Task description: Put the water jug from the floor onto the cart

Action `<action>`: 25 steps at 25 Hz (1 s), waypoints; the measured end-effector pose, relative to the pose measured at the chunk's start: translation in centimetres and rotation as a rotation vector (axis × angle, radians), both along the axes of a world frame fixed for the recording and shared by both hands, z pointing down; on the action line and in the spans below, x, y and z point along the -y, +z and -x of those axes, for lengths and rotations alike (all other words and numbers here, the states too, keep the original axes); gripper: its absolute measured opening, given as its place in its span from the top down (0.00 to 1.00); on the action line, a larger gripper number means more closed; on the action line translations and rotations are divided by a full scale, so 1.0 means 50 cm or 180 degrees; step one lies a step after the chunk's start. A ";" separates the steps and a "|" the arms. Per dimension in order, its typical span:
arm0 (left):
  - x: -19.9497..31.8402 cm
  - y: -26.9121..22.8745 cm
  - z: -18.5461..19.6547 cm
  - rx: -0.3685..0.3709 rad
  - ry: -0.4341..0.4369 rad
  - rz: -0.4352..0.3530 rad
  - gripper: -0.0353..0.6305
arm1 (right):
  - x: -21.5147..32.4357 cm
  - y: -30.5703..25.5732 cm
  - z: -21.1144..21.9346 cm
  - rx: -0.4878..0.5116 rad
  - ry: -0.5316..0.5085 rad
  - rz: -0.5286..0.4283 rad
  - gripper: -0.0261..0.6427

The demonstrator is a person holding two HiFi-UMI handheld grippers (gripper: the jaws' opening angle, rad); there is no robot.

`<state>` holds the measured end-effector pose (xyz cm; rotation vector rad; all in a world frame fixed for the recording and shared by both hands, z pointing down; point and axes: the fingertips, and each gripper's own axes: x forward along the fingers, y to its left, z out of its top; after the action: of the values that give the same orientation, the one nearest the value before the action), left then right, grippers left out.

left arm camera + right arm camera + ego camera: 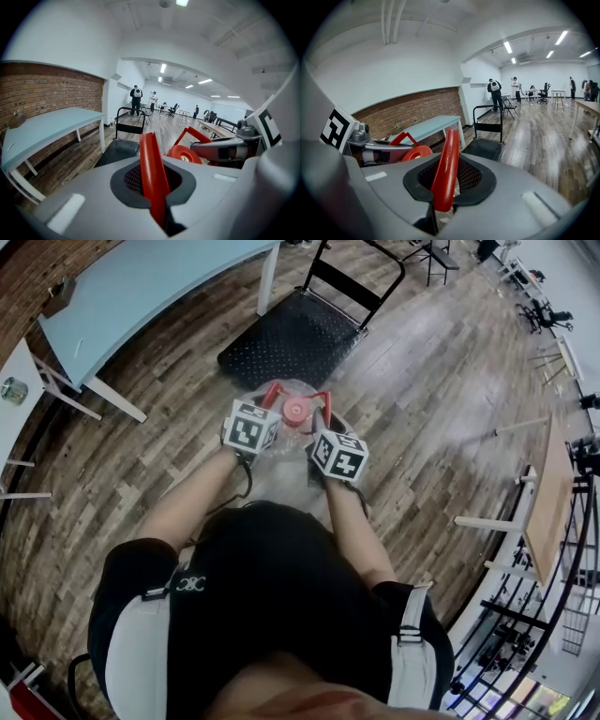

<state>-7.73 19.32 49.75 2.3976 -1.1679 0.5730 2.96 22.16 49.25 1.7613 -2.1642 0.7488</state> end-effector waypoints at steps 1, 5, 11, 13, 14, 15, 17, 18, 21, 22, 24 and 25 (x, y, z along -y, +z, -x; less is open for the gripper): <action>0.006 0.001 0.011 0.0000 0.0012 -0.0003 0.94 | 0.005 0.001 0.010 0.0003 0.0015 -0.0003 0.86; 0.030 -0.002 0.047 -0.0007 0.0069 -0.0028 0.94 | 0.025 -0.001 0.050 0.0000 0.0068 -0.0018 0.86; 0.063 -0.001 0.053 0.0006 0.0129 -0.0052 0.94 | 0.056 0.004 0.055 -0.0014 0.0104 0.0000 0.86; 0.080 0.004 0.052 0.0023 0.0124 -0.0056 0.94 | 0.075 0.007 0.056 0.0007 0.0100 0.0006 0.86; 0.092 0.007 0.054 0.0039 0.0118 -0.0055 0.94 | 0.086 0.010 0.058 0.0018 0.0090 0.0007 0.86; 0.104 0.011 0.056 0.0059 0.0112 -0.0055 0.94 | 0.099 0.014 0.060 0.0029 0.0077 0.0005 0.86; 0.128 0.020 0.055 0.0098 0.0102 -0.0061 0.94 | 0.125 0.022 0.060 0.0052 0.0044 -0.0006 0.86; 0.142 0.024 0.052 0.0116 0.0096 -0.0061 0.94 | 0.140 0.026 0.057 0.0065 0.0026 -0.0011 0.86; 0.194 0.035 0.037 0.0155 0.0064 -0.0039 0.94 | 0.195 0.034 0.045 0.0083 -0.0038 -0.0017 0.86; 0.214 0.037 0.031 0.0170 0.0052 -0.0028 0.94 | 0.216 0.037 0.040 0.0083 -0.0061 -0.0009 0.86; 0.254 0.040 0.013 0.0197 0.0034 -0.0007 0.94 | 0.257 0.042 0.024 0.0085 -0.0092 0.0020 0.86; 0.272 0.040 0.002 0.0207 0.0033 -0.0003 0.94 | 0.276 0.042 0.014 0.0092 -0.0097 0.0030 0.86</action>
<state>-7.82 5.72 51.77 2.4035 -1.1836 0.6586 2.28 8.38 51.34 1.7192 -2.1972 0.7803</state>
